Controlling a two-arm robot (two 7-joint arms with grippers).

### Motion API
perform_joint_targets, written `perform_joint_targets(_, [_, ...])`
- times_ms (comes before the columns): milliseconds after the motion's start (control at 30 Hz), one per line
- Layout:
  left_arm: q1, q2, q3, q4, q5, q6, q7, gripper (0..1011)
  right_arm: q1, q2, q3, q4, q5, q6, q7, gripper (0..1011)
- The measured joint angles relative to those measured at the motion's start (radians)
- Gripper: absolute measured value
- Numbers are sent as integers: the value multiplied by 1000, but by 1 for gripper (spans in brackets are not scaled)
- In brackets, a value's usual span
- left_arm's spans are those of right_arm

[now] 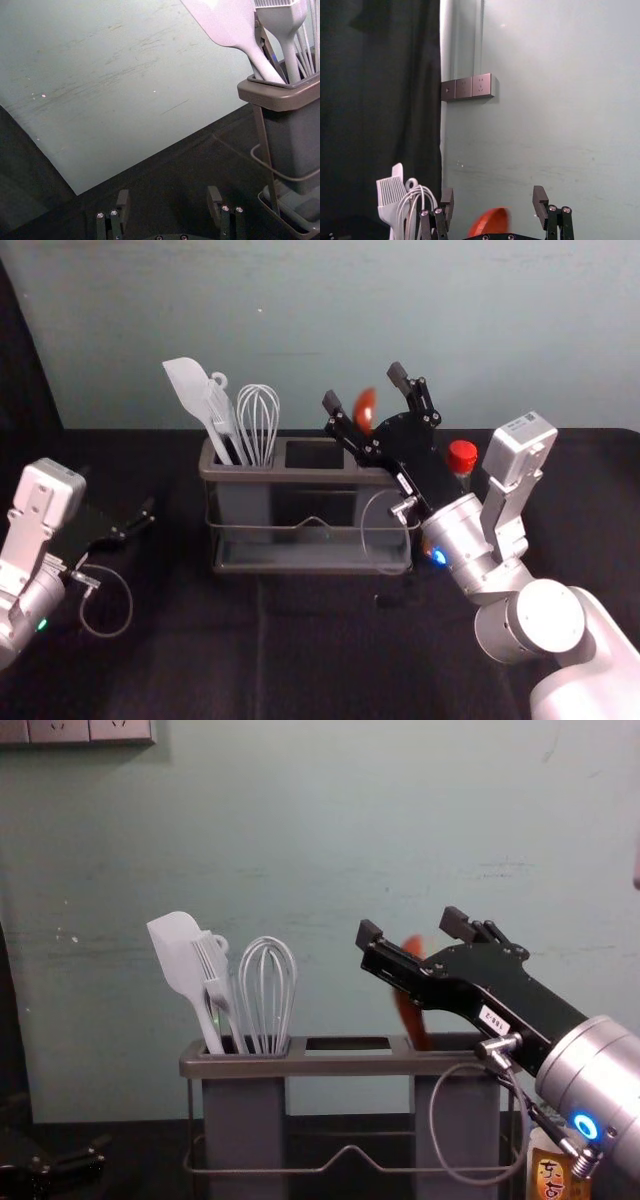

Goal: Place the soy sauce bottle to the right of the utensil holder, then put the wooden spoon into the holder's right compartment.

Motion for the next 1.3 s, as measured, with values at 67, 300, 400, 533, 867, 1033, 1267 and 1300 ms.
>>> perform_joint_targets(67, [0,0,0,0,0,0,0,1011,0,0,1,-3,0,0,0,1004])
perform_joint_targets(300, [0,0,0,0,0,0,0,1012,-1,5,1,-25,-10,0,-2,1004])
perform_joint_targets(400, [0,0,0,0,0,0,0,1012,-7,15,5,-82,-26,0,-13,1004])
perform_joint_targets(533, [0,0,0,0,0,0,0,1012,-13,31,14,-157,-36,9,-22,1004])
perform_joint_targets(867, [0,0,0,0,0,0,0,1011,-52,98,85,-304,-71,78,-71,1004])
perform_joint_targets(1033, [0,0,0,0,0,0,0,1011,-79,138,145,-346,-48,110,-78,1004])
perform_joint_targets(1267, [0,0,0,0,0,0,0,1011,-105,195,214,-347,-51,178,-89,1004])
perform_joint_targets(1300, [0,0,0,0,0,0,0,1011,-107,199,217,-343,-56,183,-91,1004])
